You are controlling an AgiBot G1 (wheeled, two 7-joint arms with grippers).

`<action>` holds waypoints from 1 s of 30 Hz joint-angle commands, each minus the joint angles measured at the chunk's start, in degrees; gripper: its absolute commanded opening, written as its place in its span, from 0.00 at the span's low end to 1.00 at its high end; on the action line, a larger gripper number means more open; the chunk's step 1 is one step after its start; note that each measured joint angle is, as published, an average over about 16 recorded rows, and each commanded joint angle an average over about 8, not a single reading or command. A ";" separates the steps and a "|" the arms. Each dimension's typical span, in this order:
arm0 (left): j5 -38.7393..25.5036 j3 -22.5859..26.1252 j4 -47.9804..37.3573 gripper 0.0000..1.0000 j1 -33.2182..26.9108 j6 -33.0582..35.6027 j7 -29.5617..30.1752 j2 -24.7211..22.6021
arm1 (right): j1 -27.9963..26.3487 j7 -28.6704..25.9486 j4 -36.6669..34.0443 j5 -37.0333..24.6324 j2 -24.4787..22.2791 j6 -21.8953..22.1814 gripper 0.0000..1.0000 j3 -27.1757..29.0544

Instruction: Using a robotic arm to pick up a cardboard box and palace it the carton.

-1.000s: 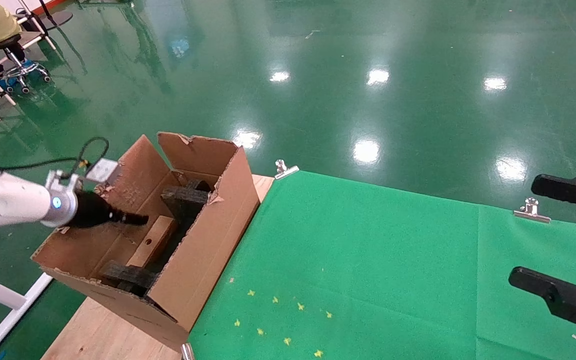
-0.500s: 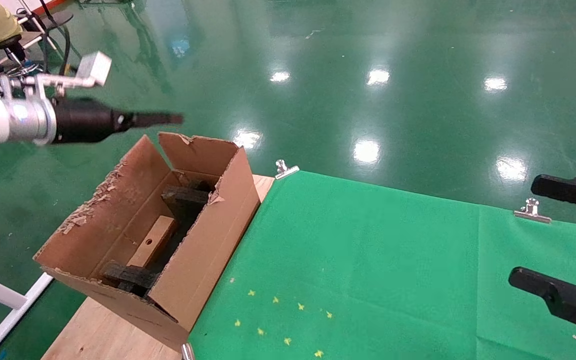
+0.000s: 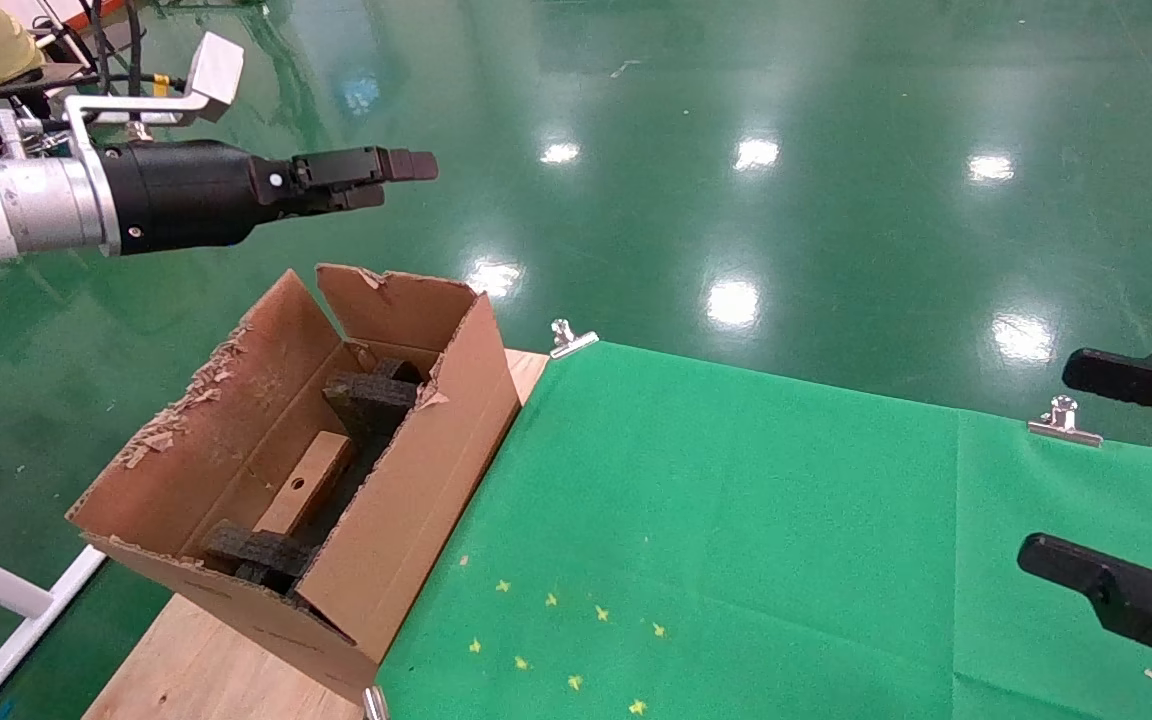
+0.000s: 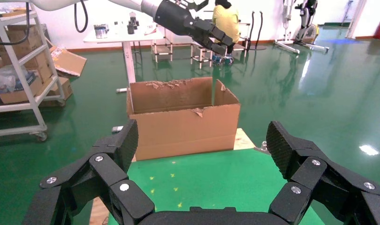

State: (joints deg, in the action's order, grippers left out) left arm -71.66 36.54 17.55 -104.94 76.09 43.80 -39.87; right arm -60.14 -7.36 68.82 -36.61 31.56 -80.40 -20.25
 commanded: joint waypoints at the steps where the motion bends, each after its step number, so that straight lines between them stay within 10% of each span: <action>1: -0.40 0.21 -0.24 1.00 -0.01 -0.44 -0.17 -0.04 | 0.00 0.00 0.00 0.00 0.00 0.00 1.00 0.00; 30: 13.91 -9.60 26.33 1.00 20.46 4.36 -15.68 2.28 | 0.00 0.00 0.00 0.00 0.00 0.00 1.00 0.00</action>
State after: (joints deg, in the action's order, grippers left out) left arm -57.75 26.94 43.90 -84.46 80.45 28.12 -37.59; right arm -60.14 -7.36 68.82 -36.62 31.56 -80.40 -20.25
